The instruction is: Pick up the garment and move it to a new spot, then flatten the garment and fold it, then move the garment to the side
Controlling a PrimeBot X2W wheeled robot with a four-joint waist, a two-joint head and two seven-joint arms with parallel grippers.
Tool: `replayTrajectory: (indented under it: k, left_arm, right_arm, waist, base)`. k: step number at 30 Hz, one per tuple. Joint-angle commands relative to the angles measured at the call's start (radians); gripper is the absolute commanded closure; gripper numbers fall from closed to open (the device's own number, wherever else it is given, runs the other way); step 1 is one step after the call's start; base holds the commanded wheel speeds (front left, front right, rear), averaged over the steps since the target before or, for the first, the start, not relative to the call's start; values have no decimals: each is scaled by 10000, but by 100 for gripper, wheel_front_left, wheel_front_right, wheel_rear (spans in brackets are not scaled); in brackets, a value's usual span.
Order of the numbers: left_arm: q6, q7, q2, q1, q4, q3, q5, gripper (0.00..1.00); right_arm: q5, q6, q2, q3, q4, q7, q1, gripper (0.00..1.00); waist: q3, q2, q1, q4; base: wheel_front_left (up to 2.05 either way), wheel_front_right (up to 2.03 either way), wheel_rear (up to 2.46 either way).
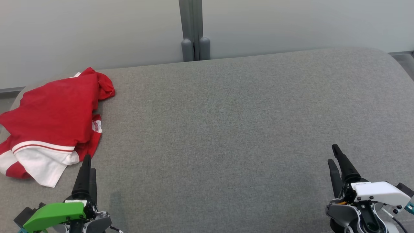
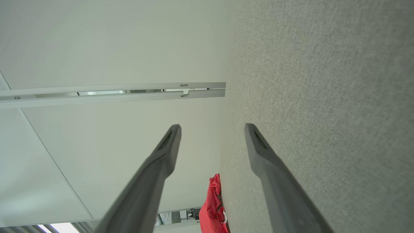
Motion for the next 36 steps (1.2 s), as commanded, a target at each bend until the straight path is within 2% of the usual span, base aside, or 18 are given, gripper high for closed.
replayTrajectory:
  k: [1,17,36]
  left_arm:
    - [-18,-113,48,-189,-242,-25,282,0]
    - [63,-802,70,-190,-841,-154,2682,0]
    - [439,-1481,94,-149,-1285,-695,6389,0]
  right_arm:
    - [-284,2,-47,49,-278,-133,-149,0]
    - [-2697,3,-69,368,-952,-821,-100,0]
    - [-5541,4,-91,797,-1643,-1504,-26,0]
  waist:
    - [2,0,-1,2]
    - [9,0,-1,11]
    - [46,0,-1,58]
  base:
    - [0,0,0]
    - [0,0,0]
    - [0,0,0]
